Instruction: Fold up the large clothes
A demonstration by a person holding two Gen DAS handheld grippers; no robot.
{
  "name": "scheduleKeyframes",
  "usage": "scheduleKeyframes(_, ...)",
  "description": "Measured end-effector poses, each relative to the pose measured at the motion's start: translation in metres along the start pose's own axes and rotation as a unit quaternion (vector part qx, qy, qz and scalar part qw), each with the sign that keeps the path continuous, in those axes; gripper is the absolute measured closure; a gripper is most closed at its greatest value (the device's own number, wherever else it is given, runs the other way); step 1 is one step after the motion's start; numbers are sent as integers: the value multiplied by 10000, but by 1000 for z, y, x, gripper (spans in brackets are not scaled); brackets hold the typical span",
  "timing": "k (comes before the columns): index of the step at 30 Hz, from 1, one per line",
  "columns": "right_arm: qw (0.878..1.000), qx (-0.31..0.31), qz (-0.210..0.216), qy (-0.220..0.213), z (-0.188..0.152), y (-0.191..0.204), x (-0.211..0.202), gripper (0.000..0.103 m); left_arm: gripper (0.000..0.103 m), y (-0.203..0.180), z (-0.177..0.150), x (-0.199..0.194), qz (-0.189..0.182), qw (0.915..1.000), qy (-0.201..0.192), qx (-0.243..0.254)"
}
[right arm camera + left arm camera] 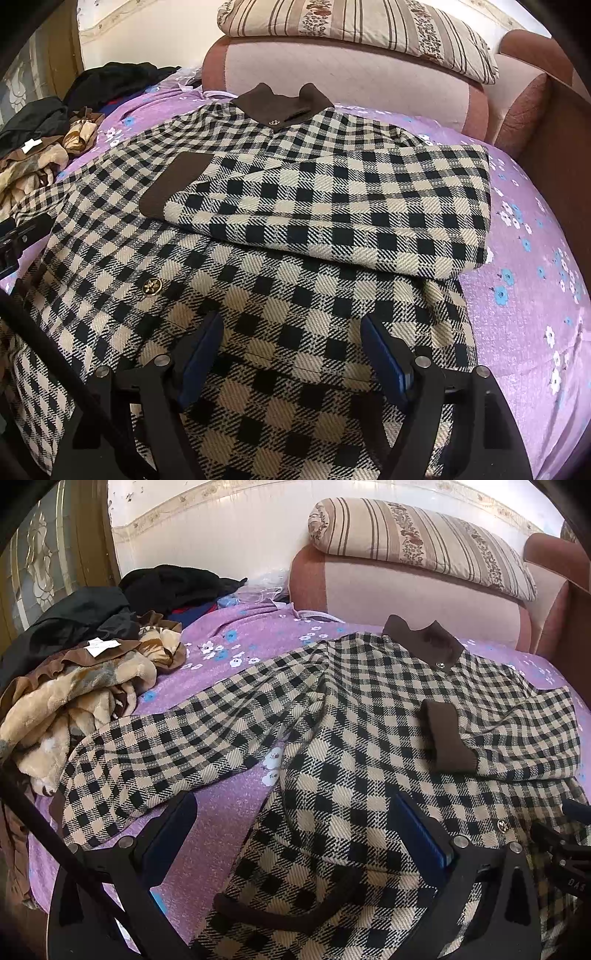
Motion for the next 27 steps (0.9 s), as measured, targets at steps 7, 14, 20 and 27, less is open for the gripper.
scheduleKeyframes(7, 9992, -29, -396, -15, -1, -1, -3, 22, 0, 2, -1, 0, 19, 10000, -21, -36)
scheduleKeyframes(14, 9959, -166, -831, -319, 0, -3, -19, 22, 0, -1, -3, 2, 63, 10000, 35, 2)
scheduleKeyframes(20, 9925, -163, -1095, -518, 0, -7, -35, 22, 0, -5, -7, 4, 91, 9999, 48, 40)
scheduleKeyframes(27, 9896, 26, -1099, -926, 6, -13, -63, 21, 0, -10, -9, 7, 144, 9998, 66, 85)
Point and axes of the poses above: each gripper's, at about its wrist camera, not at the fingertips, and x roughly the way its jaws point, y to its left, z to its top, the point moved 3 cm from there along x, roughly the way its jaws point, and after that the axes turned 1 degree about -y, right-handed, at the moved point
